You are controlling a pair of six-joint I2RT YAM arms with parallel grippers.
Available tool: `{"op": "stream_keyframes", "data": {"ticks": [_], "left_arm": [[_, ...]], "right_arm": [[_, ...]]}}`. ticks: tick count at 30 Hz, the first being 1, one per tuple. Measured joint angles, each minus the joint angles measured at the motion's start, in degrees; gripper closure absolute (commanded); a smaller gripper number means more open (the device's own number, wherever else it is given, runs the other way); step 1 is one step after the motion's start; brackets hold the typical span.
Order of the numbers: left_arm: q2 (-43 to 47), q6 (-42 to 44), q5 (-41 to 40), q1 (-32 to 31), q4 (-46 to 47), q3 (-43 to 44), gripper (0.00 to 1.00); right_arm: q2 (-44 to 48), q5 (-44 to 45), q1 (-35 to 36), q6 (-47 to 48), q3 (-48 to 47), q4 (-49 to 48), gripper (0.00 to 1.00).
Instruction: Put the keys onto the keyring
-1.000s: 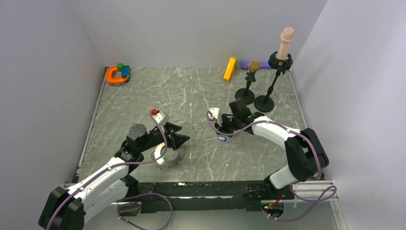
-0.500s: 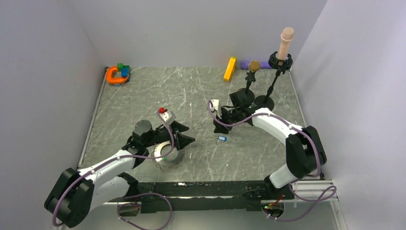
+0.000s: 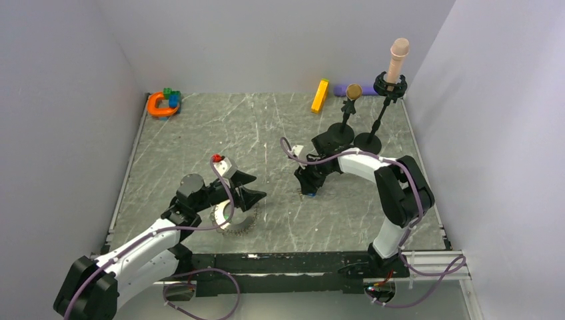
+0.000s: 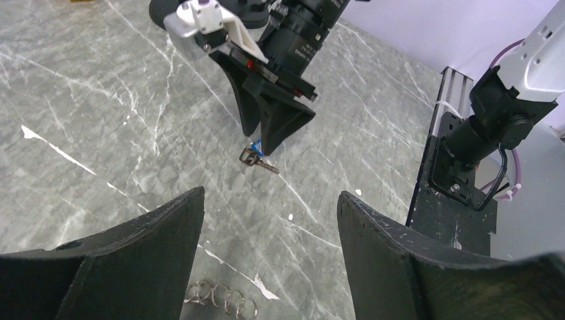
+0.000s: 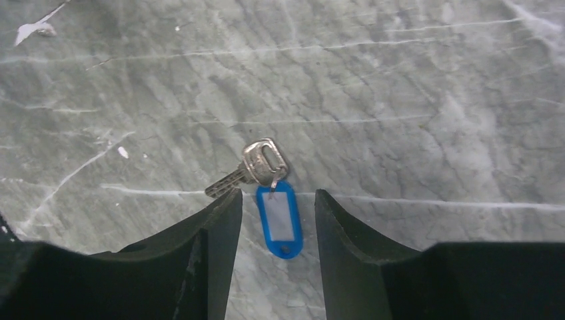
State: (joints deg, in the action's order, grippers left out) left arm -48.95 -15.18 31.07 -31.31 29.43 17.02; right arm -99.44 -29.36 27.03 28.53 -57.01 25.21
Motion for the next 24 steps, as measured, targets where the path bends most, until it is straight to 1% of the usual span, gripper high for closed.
{"op": "stream_keyframes", "data": {"ticks": [2,6,13,18,20,22,24], "left_arm": [[0.48,0.04,-0.48,0.0,-0.61,-0.55,0.23],[1.14,0.07,-1.03,0.0,-1.64,-1.4,0.23],[1.25,0.07,-1.27,0.0,-2.1,-1.44,0.23],[1.25,0.04,-1.38,0.0,-2.34,-1.46,0.23],[1.25,0.04,-1.38,0.0,-2.36,-1.46,0.23],[1.25,0.0,-1.38,0.0,-2.38,-1.46,0.23],[1.25,-0.07,-1.36,0.0,-2.36,-1.46,0.23]], "right_arm": [[-0.31,0.5,0.0,-0.83,-0.33,-0.07,0.53],[-0.31,0.79,0.0,-1.95,-0.59,-0.28,0.6],[-1.27,0.74,0.09,-2.67,-1.01,-0.28,0.66],[-1.79,0.57,0.17,-2.82,-1.33,-0.26,0.79],[-2.19,0.59,0.17,-2.89,-1.77,-0.24,0.88],[-2.6,0.61,0.28,-2.99,-2.19,-0.26,1.0],[-2.62,0.5,0.28,-3.19,-2.29,-0.24,1.0]]}}
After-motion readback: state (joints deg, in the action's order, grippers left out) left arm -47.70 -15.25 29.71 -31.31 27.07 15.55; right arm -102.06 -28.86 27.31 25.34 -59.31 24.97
